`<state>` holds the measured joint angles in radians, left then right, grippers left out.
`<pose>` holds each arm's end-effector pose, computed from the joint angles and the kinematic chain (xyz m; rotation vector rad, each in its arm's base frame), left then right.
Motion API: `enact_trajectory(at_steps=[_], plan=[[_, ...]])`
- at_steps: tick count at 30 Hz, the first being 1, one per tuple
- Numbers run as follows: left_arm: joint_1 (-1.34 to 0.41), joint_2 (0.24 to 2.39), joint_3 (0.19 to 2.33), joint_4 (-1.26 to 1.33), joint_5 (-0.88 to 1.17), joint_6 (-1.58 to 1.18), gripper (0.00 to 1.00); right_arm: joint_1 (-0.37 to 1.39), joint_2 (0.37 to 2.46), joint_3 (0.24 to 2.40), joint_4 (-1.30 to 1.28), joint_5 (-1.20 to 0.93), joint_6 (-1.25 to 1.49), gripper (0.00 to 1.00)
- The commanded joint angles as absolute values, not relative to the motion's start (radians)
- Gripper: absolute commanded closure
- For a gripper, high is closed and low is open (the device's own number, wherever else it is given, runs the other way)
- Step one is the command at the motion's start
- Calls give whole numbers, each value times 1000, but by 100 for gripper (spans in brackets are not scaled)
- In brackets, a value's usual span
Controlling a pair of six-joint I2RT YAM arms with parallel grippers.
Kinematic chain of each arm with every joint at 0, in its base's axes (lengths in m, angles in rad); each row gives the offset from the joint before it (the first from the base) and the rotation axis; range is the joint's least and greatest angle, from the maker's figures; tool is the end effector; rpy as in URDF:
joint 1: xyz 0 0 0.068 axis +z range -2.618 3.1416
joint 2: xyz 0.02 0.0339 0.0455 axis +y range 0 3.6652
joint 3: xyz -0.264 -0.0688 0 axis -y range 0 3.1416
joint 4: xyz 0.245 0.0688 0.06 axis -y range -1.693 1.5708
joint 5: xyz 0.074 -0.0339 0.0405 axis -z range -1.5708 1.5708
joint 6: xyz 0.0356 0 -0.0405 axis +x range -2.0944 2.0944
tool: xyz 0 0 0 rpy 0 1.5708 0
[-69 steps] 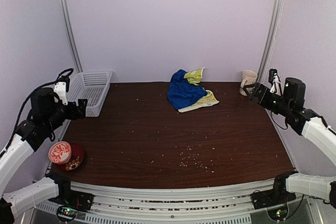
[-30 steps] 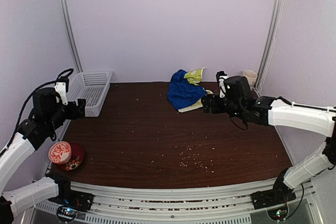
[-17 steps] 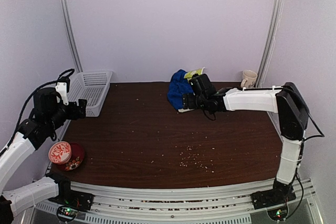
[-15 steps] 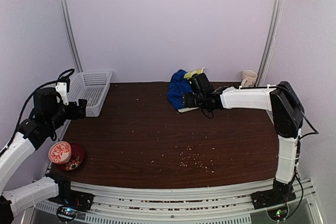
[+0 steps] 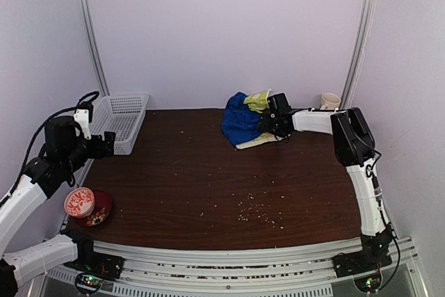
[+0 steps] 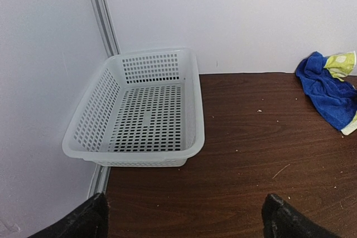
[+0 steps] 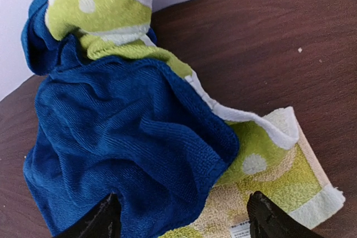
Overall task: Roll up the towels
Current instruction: Pick up the towel from the towel pile.
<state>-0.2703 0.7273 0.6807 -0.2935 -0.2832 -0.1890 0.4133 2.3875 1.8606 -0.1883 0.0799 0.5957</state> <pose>0.1687 -0.0364 0.3015 -0.1133 1.8937 -0.0417 0.4930 0.2131 0.1511 0.2535 2.3076 0.4303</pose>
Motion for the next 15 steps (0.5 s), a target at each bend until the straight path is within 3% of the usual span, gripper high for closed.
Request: enact_trajectory(at_steps=[1,8,15], plan=[[-273,730,686,-268,-273,-174,2,410,2434,1916,-204,36,646,23],[-274,733,686,-268,-272,-174,2,402,2502,1985,-174,24,651,31],[-274,733,686,-268,-274,-173,2,402,2554,2064,-190,60,649,51]])
